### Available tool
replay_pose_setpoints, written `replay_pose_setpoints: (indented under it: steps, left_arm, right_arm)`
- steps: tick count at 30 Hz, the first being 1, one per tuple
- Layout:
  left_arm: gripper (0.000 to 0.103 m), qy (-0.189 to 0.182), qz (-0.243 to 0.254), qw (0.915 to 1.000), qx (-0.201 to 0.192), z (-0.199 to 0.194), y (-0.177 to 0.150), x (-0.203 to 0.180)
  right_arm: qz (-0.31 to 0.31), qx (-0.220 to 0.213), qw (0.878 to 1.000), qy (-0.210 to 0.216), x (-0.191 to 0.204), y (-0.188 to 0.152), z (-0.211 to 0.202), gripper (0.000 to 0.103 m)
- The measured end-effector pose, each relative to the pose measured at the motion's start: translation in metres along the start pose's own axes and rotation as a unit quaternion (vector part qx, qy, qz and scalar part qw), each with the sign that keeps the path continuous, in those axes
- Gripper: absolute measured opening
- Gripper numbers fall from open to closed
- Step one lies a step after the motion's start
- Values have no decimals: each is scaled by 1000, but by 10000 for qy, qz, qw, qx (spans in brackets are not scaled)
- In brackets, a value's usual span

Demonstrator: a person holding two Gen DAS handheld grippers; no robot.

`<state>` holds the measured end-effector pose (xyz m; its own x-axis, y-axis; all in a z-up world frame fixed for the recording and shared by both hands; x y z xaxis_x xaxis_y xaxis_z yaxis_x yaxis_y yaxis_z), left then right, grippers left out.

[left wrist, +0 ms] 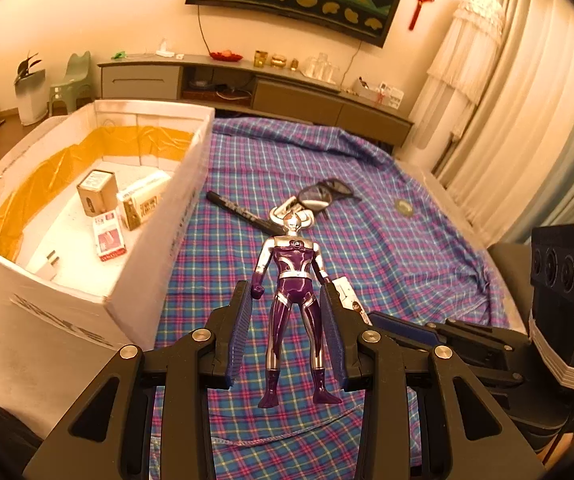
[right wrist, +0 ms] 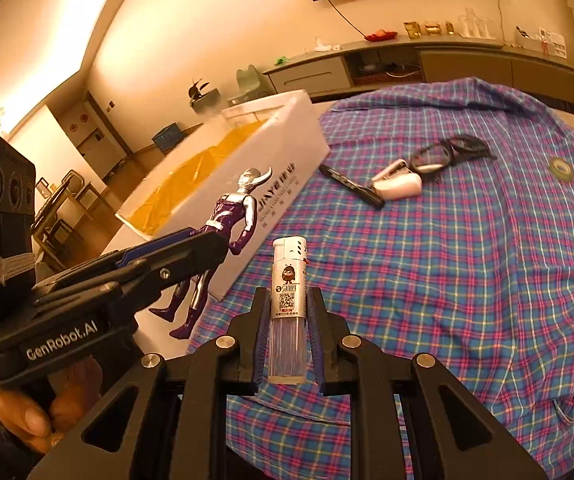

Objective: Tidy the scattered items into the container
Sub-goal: 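Lift and carry the figure with the left tool while the right tool carries the tube over the box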

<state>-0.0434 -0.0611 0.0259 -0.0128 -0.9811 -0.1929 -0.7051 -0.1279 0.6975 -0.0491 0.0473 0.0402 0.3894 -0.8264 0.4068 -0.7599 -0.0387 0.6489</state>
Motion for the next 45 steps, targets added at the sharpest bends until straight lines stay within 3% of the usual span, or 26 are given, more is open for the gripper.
replay_pose_setpoints:
  steps: [24, 45]
  left_arm:
    - [36, 180, -430, 9969, -640, -45, 44, 80]
    - [36, 568, -582, 9930, -851, -52, 88, 164]
  right_arm:
    - [-820, -166, 9964, 109, 65, 61, 1, 20]
    - [-1337, -58, 9909, 164, 112, 122, 42, 20]
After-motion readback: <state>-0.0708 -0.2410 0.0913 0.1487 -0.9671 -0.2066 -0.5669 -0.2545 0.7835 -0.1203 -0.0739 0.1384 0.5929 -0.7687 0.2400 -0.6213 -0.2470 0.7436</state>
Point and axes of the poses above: each gripper's, at about its wrist camera, not at the fingertips, and z roughly the way its jaws point, x to its left, y to its top, the point moved 3 cm from there along z, roughly the way its jaws point, and after that the axes turned 6 degrees about y, right-handed, at the moved point
